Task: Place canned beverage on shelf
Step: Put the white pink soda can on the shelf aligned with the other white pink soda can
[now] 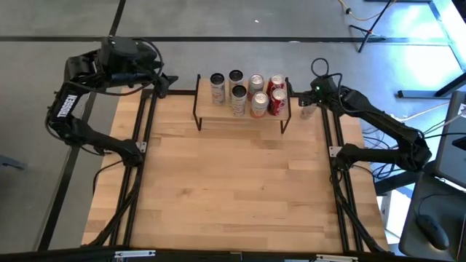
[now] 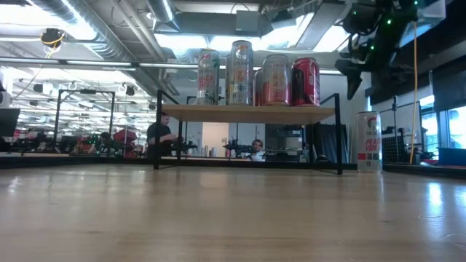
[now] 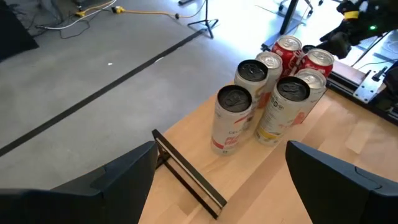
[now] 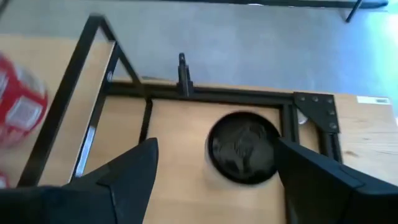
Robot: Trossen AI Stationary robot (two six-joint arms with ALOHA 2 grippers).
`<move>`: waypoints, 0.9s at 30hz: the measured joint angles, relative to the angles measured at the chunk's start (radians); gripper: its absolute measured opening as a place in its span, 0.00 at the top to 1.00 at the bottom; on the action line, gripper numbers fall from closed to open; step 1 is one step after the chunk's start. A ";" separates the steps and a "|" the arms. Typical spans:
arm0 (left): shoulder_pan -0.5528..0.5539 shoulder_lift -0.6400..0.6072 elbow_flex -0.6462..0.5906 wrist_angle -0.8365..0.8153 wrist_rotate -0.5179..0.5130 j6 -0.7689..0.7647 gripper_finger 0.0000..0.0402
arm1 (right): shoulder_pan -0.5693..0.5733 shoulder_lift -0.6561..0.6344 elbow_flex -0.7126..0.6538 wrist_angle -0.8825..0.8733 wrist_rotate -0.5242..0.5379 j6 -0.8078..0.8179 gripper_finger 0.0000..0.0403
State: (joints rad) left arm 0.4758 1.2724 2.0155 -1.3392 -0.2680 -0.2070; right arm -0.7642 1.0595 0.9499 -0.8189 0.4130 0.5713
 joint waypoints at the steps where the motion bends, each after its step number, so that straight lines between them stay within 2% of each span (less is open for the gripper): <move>1: -0.002 0.000 0.000 0.000 0.000 0.000 0.15 | -0.019 -0.001 -0.011 0.023 -0.012 0.001 0.24; 7: -0.013 0.005 0.000 0.000 0.001 0.001 0.15 | -0.080 -0.001 -0.029 0.042 -0.023 -0.001 0.24; 14: -0.013 0.004 0.000 -0.009 0.000 0.010 0.15 | -0.081 0.031 -0.028 0.040 -0.021 0.005 0.24; 24: -0.013 0.005 0.000 -0.008 0.000 0.034 0.15 | -0.080 0.122 -0.028 0.037 0.102 0.034 0.24; 27: -0.013 0.005 0.000 -0.008 0.000 0.034 0.15 | -0.081 0.156 -0.027 0.032 0.085 0.035 0.24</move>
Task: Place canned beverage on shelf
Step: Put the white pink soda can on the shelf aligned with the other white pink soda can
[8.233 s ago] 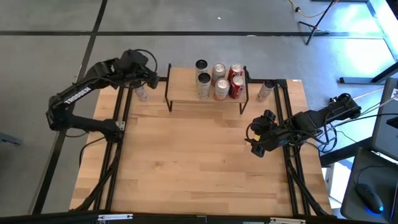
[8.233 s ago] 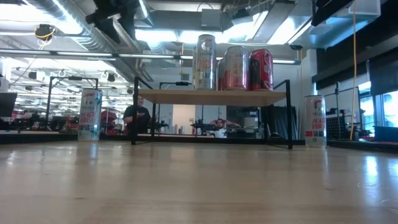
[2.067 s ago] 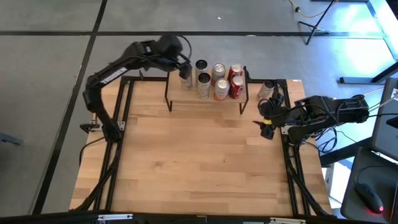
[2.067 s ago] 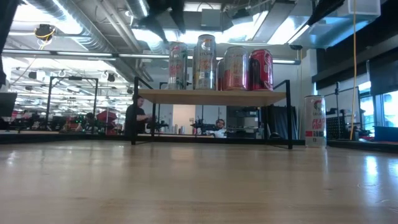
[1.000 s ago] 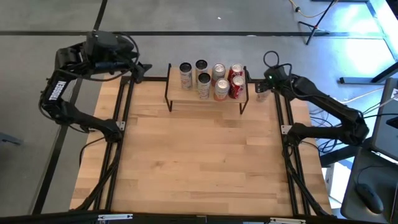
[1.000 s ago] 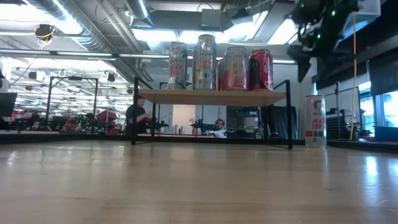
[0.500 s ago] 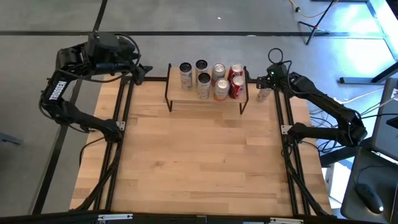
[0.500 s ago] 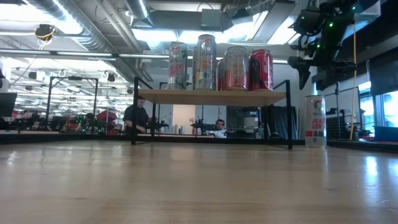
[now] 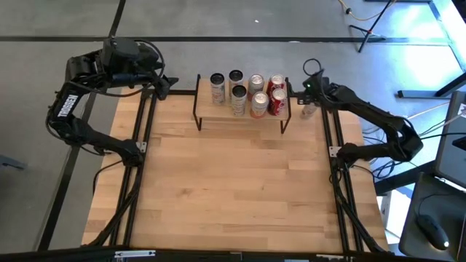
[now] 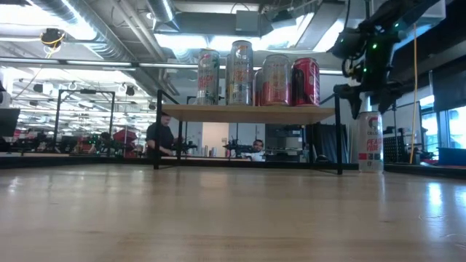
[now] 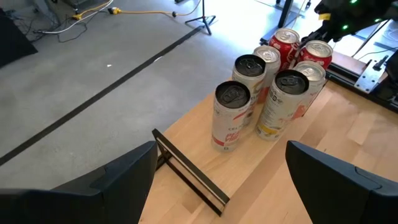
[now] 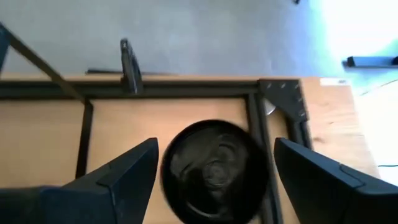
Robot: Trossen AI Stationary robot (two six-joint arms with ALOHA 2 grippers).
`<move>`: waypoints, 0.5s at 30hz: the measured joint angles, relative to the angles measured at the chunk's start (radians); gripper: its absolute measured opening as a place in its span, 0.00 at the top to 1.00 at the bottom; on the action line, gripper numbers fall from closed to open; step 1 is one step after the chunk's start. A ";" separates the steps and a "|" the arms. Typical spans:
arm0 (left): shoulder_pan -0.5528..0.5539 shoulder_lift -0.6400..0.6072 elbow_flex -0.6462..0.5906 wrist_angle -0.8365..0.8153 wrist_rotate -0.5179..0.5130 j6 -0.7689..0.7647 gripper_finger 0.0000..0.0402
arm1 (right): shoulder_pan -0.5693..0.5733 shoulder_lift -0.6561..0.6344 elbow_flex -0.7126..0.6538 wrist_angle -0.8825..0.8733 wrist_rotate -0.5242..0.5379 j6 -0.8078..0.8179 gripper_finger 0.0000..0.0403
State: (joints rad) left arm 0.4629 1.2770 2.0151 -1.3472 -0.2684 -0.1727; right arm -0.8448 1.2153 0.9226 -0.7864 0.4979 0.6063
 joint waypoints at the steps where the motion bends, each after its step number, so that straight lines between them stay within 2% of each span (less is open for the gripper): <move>1: 0.000 0.000 0.000 0.000 0.000 0.000 0.15 | 0.000 0.015 0.000 0.001 -0.011 0.000 0.24; 10: 0.000 0.000 0.000 0.001 0.000 0.001 0.15 | 0.000 0.110 0.000 -0.008 -0.058 -0.008 0.25; 15: 0.000 0.000 0.000 0.001 0.000 0.001 0.15 | 0.000 0.119 0.002 -0.009 -0.061 -0.029 0.35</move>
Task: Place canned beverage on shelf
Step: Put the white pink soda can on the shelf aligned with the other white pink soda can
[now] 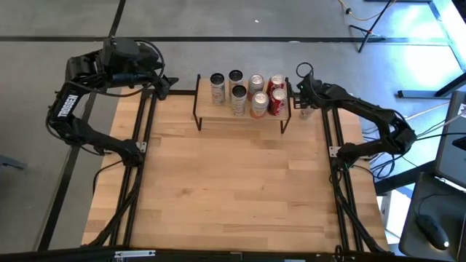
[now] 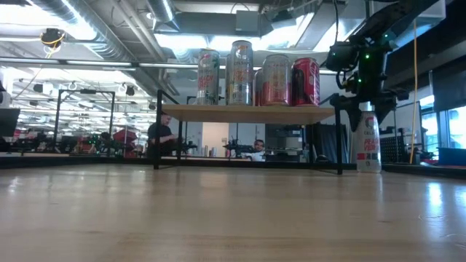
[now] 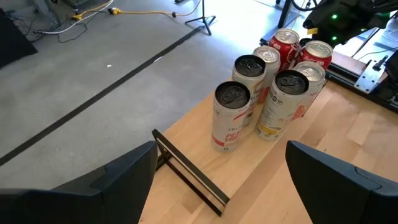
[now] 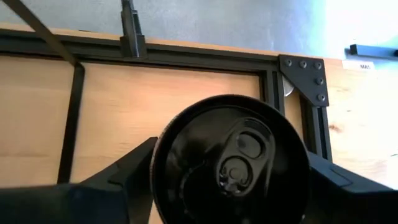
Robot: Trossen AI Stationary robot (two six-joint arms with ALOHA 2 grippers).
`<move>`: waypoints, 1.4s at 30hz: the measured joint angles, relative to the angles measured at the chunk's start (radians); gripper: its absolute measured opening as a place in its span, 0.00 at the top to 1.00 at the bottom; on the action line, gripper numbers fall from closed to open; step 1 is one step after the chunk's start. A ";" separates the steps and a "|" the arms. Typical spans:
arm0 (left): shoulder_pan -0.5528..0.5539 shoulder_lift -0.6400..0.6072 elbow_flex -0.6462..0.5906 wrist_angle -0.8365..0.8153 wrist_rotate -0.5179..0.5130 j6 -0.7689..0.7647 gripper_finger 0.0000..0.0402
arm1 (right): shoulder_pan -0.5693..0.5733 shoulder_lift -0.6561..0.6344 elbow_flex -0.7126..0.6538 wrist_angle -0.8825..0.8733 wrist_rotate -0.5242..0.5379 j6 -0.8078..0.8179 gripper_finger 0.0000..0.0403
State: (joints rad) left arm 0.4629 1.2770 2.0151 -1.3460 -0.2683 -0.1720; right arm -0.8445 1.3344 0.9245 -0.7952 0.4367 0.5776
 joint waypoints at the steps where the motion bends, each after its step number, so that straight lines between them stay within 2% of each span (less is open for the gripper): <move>1: 0.000 0.000 0.000 0.000 0.000 0.000 0.15 | 0.000 -0.004 0.000 -0.001 -0.001 -0.005 0.38; 3: 0.000 0.000 0.000 0.001 0.000 0.000 0.15 | 0.000 -0.016 -0.001 -0.011 -0.004 -0.008 0.41; 11: 0.000 0.000 0.000 0.023 -0.003 -0.001 0.15 | 0.009 -0.119 -0.005 -0.079 -0.053 -0.041 0.41; 19: 0.000 0.000 0.000 0.022 -0.007 -0.001 0.15 | 0.151 -0.275 -0.004 -0.210 -0.056 -0.017 0.41; 26: 0.000 0.000 0.000 0.020 -0.008 -0.001 0.15 | 0.328 -0.356 -0.003 -0.295 -0.120 0.044 0.41; 35: -0.002 0.000 0.000 -0.016 0.001 -0.005 0.15 | 0.600 -0.364 -0.003 -0.305 -0.155 0.086 0.41; 39: -0.024 0.000 0.000 -0.031 0.014 -0.010 0.15 | 0.728 -0.364 -0.003 -0.277 -0.168 0.107 0.41; 42: -0.051 0.000 0.000 -0.033 0.021 -0.026 0.15 | 0.830 -0.361 -0.003 -0.177 -0.170 0.093 0.41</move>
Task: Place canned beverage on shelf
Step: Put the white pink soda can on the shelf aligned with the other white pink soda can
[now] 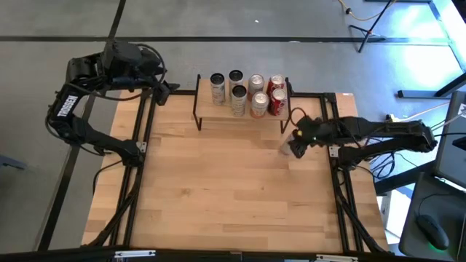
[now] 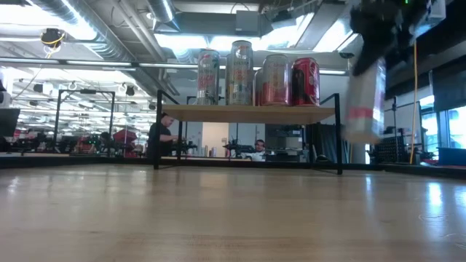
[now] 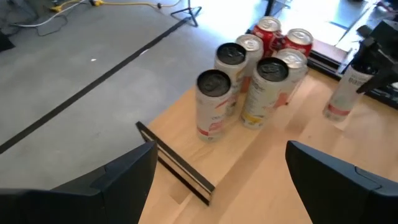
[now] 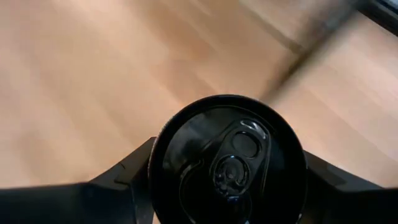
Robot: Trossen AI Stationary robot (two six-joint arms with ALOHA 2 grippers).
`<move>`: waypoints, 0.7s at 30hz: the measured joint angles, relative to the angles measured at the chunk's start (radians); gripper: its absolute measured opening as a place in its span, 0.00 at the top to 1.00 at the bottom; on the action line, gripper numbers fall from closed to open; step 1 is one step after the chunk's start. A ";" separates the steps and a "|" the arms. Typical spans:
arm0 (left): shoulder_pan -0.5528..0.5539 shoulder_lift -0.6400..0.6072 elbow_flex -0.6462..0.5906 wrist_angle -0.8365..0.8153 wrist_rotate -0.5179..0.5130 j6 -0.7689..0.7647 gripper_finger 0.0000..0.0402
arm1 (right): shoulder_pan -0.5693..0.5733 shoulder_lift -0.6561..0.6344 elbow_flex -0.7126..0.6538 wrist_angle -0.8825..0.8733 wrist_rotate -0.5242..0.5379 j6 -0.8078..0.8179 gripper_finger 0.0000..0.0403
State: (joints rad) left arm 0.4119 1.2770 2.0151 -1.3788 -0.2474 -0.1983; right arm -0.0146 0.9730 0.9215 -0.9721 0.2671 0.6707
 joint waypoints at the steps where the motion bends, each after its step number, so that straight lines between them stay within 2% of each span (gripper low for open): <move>1: -0.012 0.000 0.000 0.000 0.000 -0.002 0.15 | 0.030 0.008 0.000 0.049 0.005 -0.009 0.41; 4: -0.061 -0.001 -0.022 0.002 -0.001 -0.002 0.15 | 0.091 0.037 0.001 0.195 0.006 -0.059 0.41; 9: -0.149 -0.017 -0.147 0.052 -0.023 -0.010 0.15 | 0.100 0.138 0.020 0.418 -0.009 -0.172 0.41; 16: -0.287 -0.062 -0.461 0.380 -0.026 -0.029 0.15 | 0.100 0.322 0.175 0.412 -0.041 -0.303 0.41; 21: -0.368 -0.064 -0.649 0.619 -0.020 -0.045 0.15 | 0.100 0.404 0.218 0.389 -0.052 -0.339 0.41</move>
State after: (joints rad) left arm 0.0443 1.2127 1.3663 -0.7602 -0.2672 -0.2436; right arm 0.0856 1.3772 1.1392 -0.5832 0.2151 0.3320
